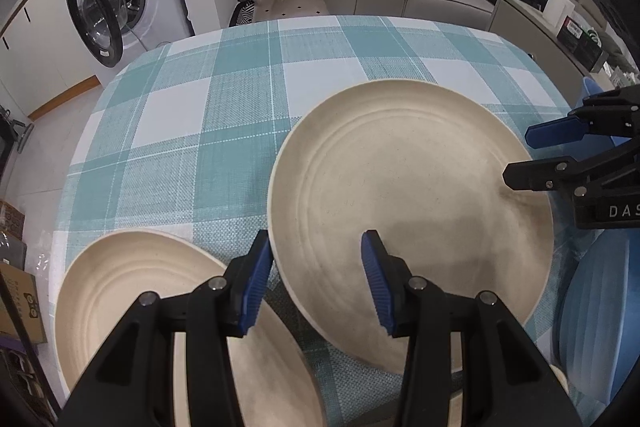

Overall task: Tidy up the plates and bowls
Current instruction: 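Close the right gripper on the rim of the beige plate, then lift the beige plate with the right gripper and carry it toward the other plates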

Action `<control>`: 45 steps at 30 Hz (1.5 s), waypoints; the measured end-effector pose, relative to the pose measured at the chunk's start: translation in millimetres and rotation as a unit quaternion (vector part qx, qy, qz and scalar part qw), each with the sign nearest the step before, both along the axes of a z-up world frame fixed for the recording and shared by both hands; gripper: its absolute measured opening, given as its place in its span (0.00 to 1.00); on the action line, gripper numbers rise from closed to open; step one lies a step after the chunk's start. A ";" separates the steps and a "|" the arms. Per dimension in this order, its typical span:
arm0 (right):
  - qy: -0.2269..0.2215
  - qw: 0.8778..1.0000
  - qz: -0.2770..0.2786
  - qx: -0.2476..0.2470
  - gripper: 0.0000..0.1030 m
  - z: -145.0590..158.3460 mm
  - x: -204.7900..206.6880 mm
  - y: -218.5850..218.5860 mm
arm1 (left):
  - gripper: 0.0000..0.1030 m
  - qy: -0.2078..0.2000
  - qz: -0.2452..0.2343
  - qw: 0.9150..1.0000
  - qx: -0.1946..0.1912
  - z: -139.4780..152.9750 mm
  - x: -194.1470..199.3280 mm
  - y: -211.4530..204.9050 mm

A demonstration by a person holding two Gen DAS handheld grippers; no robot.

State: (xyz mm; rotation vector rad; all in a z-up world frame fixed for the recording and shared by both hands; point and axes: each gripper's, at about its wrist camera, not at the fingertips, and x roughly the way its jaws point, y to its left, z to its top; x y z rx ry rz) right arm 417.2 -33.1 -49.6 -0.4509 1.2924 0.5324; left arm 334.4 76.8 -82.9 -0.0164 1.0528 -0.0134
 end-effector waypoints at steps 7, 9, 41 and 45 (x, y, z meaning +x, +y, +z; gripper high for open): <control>0.012 1.000 0.010 -0.016 0.45 -14.6 -2.0 4.8 | 0.43 0.005 -0.005 1.000 -0.006 -1.9 1.3 -0.4; 0.007 1.000 0.012 -0.023 0.43 -15.6 -3.1 5.1 | 0.43 0.005 -0.004 1.000 -0.006 -2.8 1.5 -0.9; -0.048 0.998 0.005 -0.047 0.18 -16.4 -15.8 -0.1 | 0.37 0.002 0.008 1.000 -0.024 -4.7 2.9 -1.7; -0.050 0.998 0.007 -0.047 0.17 -12.6 -15.3 -1.3 | 0.36 0.001 0.009 1.000 -0.024 -3.0 2.3 -1.0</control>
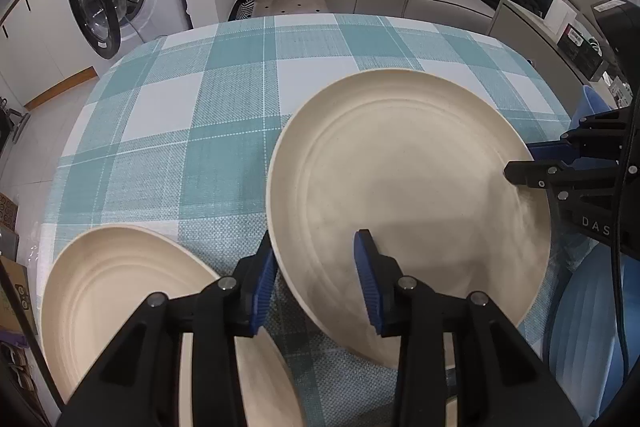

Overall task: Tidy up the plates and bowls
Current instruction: 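Lift the beige plate with the right gripper and carry it toward the other plates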

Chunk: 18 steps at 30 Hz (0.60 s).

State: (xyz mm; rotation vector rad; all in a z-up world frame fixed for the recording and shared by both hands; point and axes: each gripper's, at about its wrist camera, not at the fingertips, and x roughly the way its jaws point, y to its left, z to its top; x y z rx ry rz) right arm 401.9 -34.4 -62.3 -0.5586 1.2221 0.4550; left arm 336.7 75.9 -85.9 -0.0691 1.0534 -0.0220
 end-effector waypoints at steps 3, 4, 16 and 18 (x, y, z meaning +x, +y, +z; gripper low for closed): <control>-0.003 1.000 0.000 0.003 0.17 2.7 -1.7 0.1 | 0.35 -0.004 0.002 1.000 0.000 2.8 -1.2 1.0; -0.004 1.000 0.001 0.003 0.17 3.4 -1.6 -0.3 | 0.35 -0.005 0.003 1.000 -0.001 3.7 -1.2 1.3; -0.025 1.000 0.003 0.019 0.17 22.3 -10.1 -0.1 | 0.35 -0.027 0.012 1.000 -0.002 21.3 -8.1 5.7; -0.029 0.999 0.002 0.022 0.17 26.6 -11.7 -0.2 | 0.35 -0.031 0.013 0.999 0.000 24.8 -10.8 5.3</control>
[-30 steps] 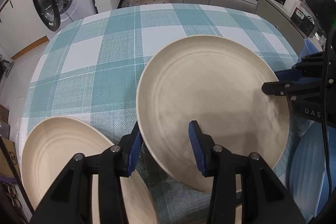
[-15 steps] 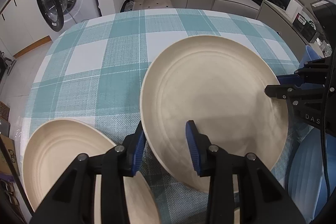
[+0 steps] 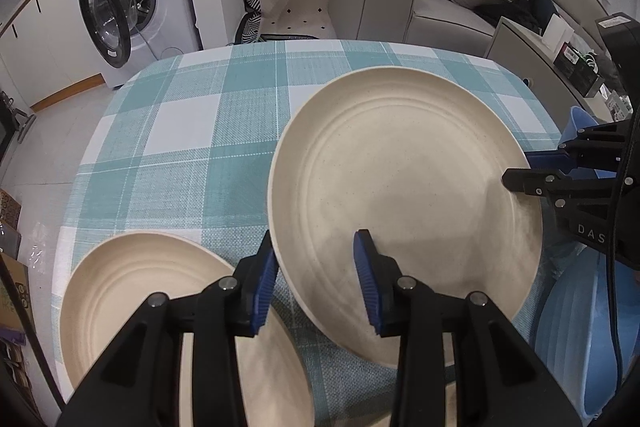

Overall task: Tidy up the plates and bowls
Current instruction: 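Lift the beige plate with the right gripper and carry it toward the other plates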

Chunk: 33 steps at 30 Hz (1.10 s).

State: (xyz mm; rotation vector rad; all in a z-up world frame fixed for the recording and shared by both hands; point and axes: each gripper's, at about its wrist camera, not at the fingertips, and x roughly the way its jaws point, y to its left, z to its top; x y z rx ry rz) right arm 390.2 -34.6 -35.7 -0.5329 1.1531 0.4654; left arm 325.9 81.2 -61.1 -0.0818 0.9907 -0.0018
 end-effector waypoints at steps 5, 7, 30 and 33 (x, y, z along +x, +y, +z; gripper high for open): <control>-0.004 1.000 -0.001 0.009 0.17 9.3 -5.9 0.6 | 0.35 -0.009 0.003 1.000 0.003 8.8 -7.0 0.8; -0.008 1.000 0.000 0.012 0.17 12.7 -8.1 1.0 | 0.35 -0.013 0.004 1.000 0.005 13.1 -10.6 1.2; -0.038 0.998 0.022 0.042 0.17 63.1 -60.5 9.6 | 0.35 -0.056 0.026 0.998 0.025 56.4 -67.4 7.2; -0.044 0.998 0.026 0.047 0.17 70.6 -69.9 10.7 | 0.35 -0.064 0.030 0.997 0.027 62.9 -77.7 8.2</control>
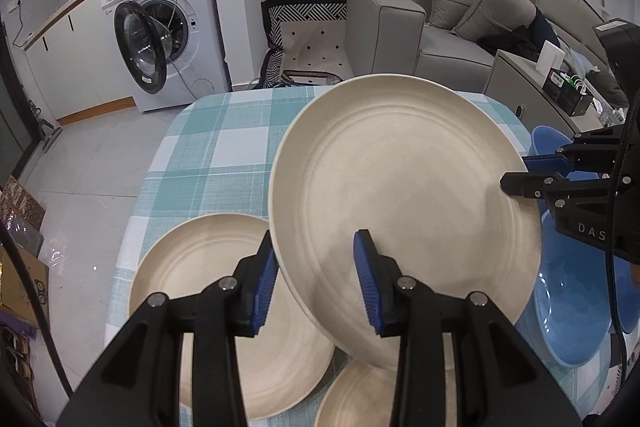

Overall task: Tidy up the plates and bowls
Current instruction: 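Lift the beige plate with the right gripper and carry it toward the other plates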

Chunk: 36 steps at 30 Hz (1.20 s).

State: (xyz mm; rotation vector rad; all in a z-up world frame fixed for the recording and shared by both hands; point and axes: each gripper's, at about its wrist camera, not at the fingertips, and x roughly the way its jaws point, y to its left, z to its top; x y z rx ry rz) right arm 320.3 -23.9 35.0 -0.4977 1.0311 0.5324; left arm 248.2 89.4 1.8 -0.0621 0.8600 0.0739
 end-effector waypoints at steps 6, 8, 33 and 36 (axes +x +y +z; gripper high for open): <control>-0.013 1.000 0.005 0.008 0.17 14.6 -20.6 0.0 | 0.35 -0.014 0.004 1.000 0.009 11.6 -22.3 -1.9; -0.017 1.000 0.007 0.010 0.17 19.1 -29.0 -1.1 | 0.35 -0.017 0.005 1.000 0.014 14.1 -29.0 -3.9; -0.044 0.999 0.009 0.017 0.17 31.8 -112.7 -11.1 | 0.35 -0.058 0.005 0.998 0.030 19.7 -109.3 -14.1; -0.045 0.999 0.005 0.021 0.17 31.6 -120.5 -12.7 | 0.35 -0.062 0.003 0.998 0.028 20.0 -119.0 -15.2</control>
